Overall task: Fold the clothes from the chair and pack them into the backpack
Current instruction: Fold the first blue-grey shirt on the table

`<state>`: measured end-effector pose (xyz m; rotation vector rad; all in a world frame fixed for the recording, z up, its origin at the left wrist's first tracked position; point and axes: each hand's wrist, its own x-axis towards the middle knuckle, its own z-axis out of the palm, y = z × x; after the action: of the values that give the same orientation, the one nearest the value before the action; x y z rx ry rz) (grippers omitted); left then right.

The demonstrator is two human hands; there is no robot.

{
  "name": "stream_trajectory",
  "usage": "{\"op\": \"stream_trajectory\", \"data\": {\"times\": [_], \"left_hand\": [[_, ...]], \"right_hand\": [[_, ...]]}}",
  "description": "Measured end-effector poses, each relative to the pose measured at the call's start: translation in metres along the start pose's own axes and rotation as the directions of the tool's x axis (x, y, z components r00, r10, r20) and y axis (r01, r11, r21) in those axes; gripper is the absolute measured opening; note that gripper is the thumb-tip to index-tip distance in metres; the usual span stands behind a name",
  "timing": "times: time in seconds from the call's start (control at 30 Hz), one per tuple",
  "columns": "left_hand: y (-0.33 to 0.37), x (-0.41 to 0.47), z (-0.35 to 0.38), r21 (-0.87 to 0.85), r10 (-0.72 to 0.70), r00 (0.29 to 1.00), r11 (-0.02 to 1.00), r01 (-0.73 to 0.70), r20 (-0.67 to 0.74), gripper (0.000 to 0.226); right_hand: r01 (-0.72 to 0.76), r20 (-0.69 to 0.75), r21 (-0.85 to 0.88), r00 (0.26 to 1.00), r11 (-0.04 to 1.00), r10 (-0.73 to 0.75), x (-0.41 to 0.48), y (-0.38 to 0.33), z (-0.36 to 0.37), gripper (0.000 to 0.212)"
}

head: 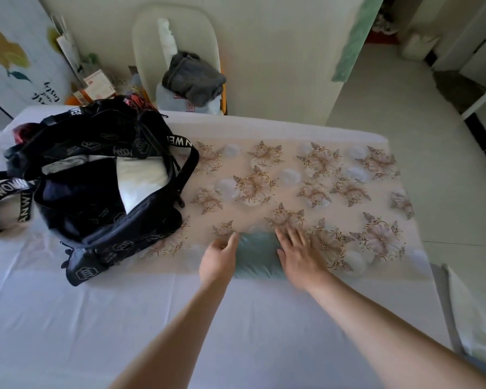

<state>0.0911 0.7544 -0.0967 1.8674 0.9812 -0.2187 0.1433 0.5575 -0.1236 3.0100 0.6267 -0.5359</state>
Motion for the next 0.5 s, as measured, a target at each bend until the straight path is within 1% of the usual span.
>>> {"op": "stream_trajectory", "data": {"times": [0.07, 0.13, 0.17, 0.27, 0.3, 0.33, 0.37, 0.4, 0.43, 0.47, 0.5], "left_hand": [[0.006, 0.014, -0.002, 0.117, 0.042, 0.999, 0.992, -0.045, 0.029, 0.040], [0.007, 0.028, -0.002, 0.231, 0.080, 0.996, 0.969, -0.087, 0.039, 0.039], [0.006, 0.032, -0.002, 0.280, 0.081, 0.996, 0.956, -0.091, 0.044, 0.041], [-0.003, 0.032, 0.003, 0.412, 0.016, 0.999, 0.910, -0.035, 0.049, 0.045], [-0.006, 0.030, 0.004, 0.463, 0.024, 1.000, 0.886, -0.030, 0.019, 0.044], [-0.007, 0.027, 0.005, 0.510, 0.092, 0.995, 0.858, -0.062, -0.033, 0.039], [-0.006, 0.024, 0.005, 0.545, 0.241, 0.967, 0.824, -0.156, -0.087, 0.032], [-0.005, 0.021, 0.006, 0.567, 0.452, 0.885, 0.760, -0.317, -0.112, 0.028], [-0.004, 0.020, 0.006, 0.566, 0.658, 0.751, 0.640, -0.520, -0.054, 0.031], [-0.004, 0.019, 0.005, 0.543, 0.792, 0.603, 0.468, -0.697, 0.092, 0.041], [-0.008, 0.020, 0.005, 0.520, 0.831, 0.478, 0.286, -0.805, 0.283, 0.057]], "right_hand": [[0.065, -0.076, -0.078, 0.995, 0.995, -0.071, -0.003, -0.003, 0.003, 0.061], [0.170, -0.118, -0.061, 0.977, 0.983, -0.177, -0.002, -0.007, 0.008, 0.069], [0.195, -0.125, -0.027, 0.972, 0.980, -0.197, -0.001, -0.008, 0.008, 0.072], [0.186, -0.096, 0.065, 0.979, 0.980, -0.179, 0.005, -0.003, 0.012, 0.059], [0.182, -0.086, 0.082, 0.981, 0.980, -0.175, 0.005, -0.002, 0.011, 0.058], [0.182, -0.070, 0.096, 0.982, 0.979, -0.176, 0.005, -0.002, 0.010, 0.063], [0.186, -0.055, 0.112, 0.982, 0.976, -0.181, 0.005, -0.002, 0.008, 0.072], [0.183, -0.040, 0.125, 0.983, 0.975, -0.179, 0.005, -0.003, 0.005, 0.080], [0.171, -0.001, 0.135, 0.985, 0.976, -0.172, 0.005, -0.003, 0.003, 0.087], [0.164, 0.046, 0.136, 0.984, 0.977, -0.172, 0.005, -0.002, -0.001, 0.095], [0.170, 0.077, 0.126, 0.981, 0.977, -0.181, 0.003, -0.001, -0.004, 0.104]]}}
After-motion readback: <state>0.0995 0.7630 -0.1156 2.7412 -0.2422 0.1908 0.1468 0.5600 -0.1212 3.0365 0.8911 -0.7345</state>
